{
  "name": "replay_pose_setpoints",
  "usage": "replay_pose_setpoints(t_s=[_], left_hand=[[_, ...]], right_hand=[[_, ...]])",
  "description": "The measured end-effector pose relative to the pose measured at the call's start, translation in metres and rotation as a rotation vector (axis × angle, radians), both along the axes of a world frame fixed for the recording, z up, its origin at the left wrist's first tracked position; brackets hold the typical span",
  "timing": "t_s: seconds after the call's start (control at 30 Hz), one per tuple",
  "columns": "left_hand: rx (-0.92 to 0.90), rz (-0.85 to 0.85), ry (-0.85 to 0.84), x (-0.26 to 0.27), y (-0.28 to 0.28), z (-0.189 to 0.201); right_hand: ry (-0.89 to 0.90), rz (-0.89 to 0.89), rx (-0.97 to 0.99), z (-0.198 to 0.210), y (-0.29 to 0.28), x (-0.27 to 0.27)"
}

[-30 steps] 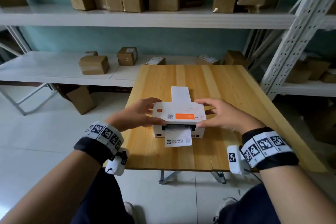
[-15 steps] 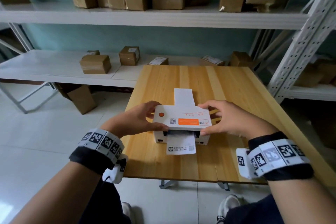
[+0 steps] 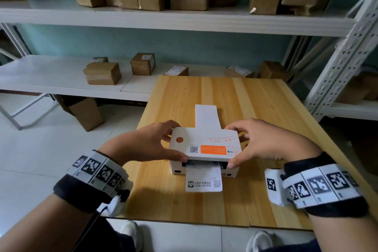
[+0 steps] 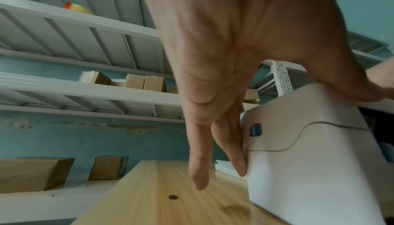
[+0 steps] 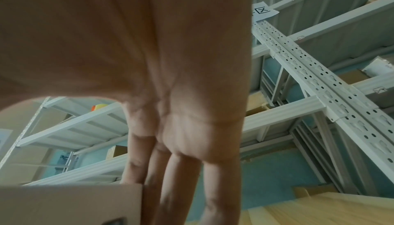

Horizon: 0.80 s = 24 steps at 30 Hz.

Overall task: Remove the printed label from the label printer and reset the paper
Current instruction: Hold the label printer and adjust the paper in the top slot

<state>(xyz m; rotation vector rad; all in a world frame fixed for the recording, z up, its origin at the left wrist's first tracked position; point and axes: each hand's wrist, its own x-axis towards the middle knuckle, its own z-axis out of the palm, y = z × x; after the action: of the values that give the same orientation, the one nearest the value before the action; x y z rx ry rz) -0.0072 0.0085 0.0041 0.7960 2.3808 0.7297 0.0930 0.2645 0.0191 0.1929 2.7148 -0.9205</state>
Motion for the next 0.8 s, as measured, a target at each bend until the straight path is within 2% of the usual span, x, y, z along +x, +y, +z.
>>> replay_pose_setpoints(t_s=[0.1,0.27,0.33,0.4,0.5,0.63,0.8], left_hand=[[0.069,-0.012,-0.046,-0.007,-0.004,0.000],[0.298,-0.059,-0.358,-0.023,-0.022,-0.001],[0.365,-0.018,-0.414,-0.025,-0.027,-0.004],[0.373,-0.022,-0.384,-0.027,-0.027,-0.010],[0.360,-0.041,-0.248,-0.030,-0.023,-0.014],[0.347,-0.049,-0.077,-0.037,-0.020,-0.015],[0.389,-0.008,-0.089,-0.041,-0.019,-0.022]], right_hand=[[-0.027,0.035,-0.056,-0.003,0.004,-0.002],[-0.014,0.028,-0.202,-0.014,0.016,0.002],[-0.017,0.044,-0.259,-0.019,0.024,0.003],[-0.024,0.073,-0.326,-0.021,0.031,0.006],[0.006,0.070,-0.398,-0.023,0.037,0.009],[0.186,-0.003,-0.312,-0.033,0.037,0.011],[0.263,-0.062,-0.292,-0.040,0.030,0.012]])
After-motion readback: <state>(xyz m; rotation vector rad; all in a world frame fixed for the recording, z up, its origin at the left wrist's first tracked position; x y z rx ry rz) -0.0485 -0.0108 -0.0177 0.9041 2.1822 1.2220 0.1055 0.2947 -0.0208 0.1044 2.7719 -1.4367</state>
